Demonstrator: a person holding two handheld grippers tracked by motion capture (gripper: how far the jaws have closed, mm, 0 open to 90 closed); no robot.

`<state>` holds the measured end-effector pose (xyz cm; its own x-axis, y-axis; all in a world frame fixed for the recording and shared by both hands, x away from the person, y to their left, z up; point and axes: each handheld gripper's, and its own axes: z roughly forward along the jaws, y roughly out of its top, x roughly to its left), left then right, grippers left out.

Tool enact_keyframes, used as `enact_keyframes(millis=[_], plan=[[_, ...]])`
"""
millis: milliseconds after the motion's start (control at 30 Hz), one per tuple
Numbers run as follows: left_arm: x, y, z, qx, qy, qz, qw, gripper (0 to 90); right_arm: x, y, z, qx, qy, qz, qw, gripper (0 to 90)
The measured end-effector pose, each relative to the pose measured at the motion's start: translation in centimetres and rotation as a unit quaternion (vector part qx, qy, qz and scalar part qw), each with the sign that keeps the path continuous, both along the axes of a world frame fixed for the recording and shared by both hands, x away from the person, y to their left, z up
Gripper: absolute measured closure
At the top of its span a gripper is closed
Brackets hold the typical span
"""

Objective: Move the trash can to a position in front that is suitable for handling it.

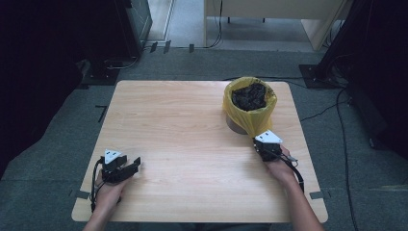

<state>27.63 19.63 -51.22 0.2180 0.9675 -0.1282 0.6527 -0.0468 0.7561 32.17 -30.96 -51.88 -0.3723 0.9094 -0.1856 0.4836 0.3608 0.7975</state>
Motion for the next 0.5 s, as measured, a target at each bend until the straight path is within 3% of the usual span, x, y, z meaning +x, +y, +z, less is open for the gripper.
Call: enact_keyframes(millis=[100, 167, 200, 233, 267, 300, 367, 400, 433, 500], plan=[[0.0, -0.1, 0.0, 0.002, 0.001, -0.003, 1.0000, 39.7, 0.2, -1.2, 0.0, -0.006, -0.002, -0.019, 0.9998, 90.0], [0.0, -0.2, 0.0, 0.002, 0.000, -0.004, 1.0000, 39.8, 0.6, -2.5, 0.0, -0.005, -0.001, -0.047, 0.9989, 90.0], [0.0, -0.3, -0.1, 0.002, 0.000, -0.004, 1.0000, 39.8, 1.3, -3.8, 0.0, 0.004, -0.001, -0.087, 0.9962, 90.0], [0.0, -0.3, -0.1, 0.003, 0.001, -0.005, 1.0000, 39.8, 1.3, -3.8, 0.0, 0.004, -0.001, -0.087, 0.9962, 90.0], [0.1, -0.4, -0.1, 0.003, 0.001, -0.004, 1.0000, 39.8, 1.7, -4.5, 0.0, 0.013, 0.000, -0.109, 0.9940, 90.0], [0.1, -0.4, -0.2, 0.005, 0.002, -0.005, 1.0000, 39.7, 2.5, -5.8, 0.1, 0.039, -0.002, -0.146, 0.9885, 90.0], [0.1, -0.4, -0.2, 0.005, 0.002, -0.003, 1.0000, 38.6, 3.4, -6.7, 0.3, 0.055, -0.013, -0.184, 0.9813, 83.2], [0.2, -0.4, -0.2, 0.004, 0.002, 0.001, 1.0000, 38.1, 3.8, -7.0, 0.4, 0.063, -0.018, -0.199, 0.9779, 78.5], [0.2, -0.4, -0.2, 0.004, 0.002, 0.001, 1.0000, 37.6, 3.8, -7.0, 0.4, 0.063, -0.018, -0.199, 0.9779, 78.5], [0.2, -0.4, -0.2, 0.003, 0.002, 0.003, 1.0000, 37.2, 4.6, -7.6, 0.6, 0.091, -0.039, -0.215, 0.9717, 71.8]])
